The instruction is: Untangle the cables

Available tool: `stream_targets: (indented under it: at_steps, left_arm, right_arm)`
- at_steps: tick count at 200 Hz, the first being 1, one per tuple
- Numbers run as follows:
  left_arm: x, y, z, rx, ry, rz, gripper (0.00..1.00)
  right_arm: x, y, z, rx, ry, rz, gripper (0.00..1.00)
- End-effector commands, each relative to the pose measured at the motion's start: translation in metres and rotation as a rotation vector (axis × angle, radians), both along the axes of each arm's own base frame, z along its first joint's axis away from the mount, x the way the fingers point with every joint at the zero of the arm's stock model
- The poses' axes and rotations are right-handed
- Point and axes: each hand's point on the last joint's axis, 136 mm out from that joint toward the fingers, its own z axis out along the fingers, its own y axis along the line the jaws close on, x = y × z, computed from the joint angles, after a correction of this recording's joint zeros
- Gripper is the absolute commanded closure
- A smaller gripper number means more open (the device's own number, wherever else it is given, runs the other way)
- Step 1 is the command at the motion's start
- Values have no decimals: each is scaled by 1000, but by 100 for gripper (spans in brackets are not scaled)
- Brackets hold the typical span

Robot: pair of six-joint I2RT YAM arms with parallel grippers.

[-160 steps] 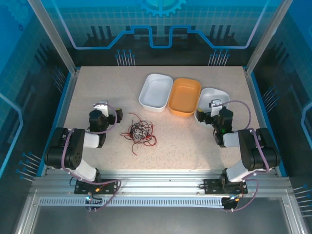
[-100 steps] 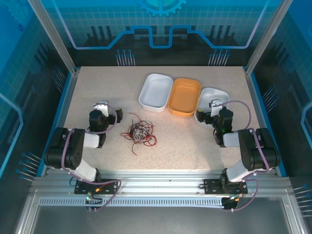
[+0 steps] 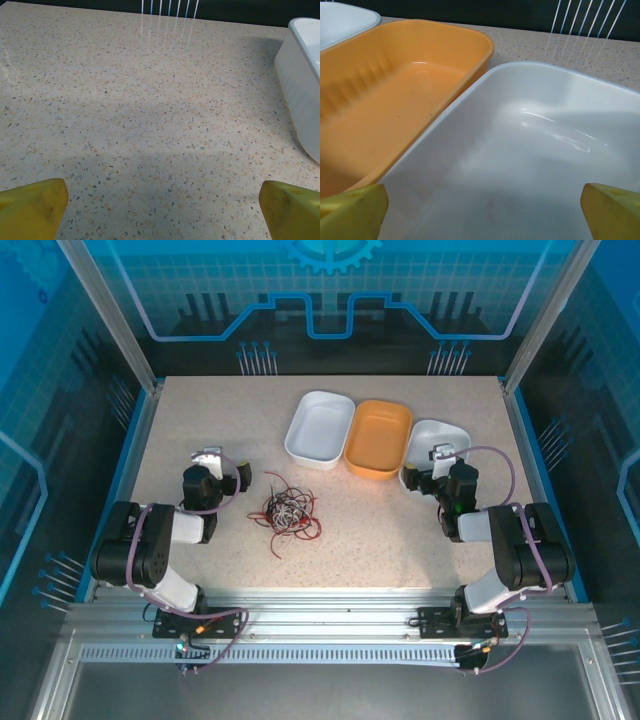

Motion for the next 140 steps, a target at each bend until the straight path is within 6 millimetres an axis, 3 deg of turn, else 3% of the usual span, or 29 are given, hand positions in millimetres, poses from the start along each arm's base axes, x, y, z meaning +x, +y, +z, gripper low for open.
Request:
stream_targets:
  at_steps: [1,140]
  left_arm:
    - [6,2,14,21,-38,7,1]
    - [6,1,14,20,-36,7,1]
  right_arm:
    - [5,3,9,-13,-25,11,0]
    - [5,-2,12,-7,-26,-14,0]
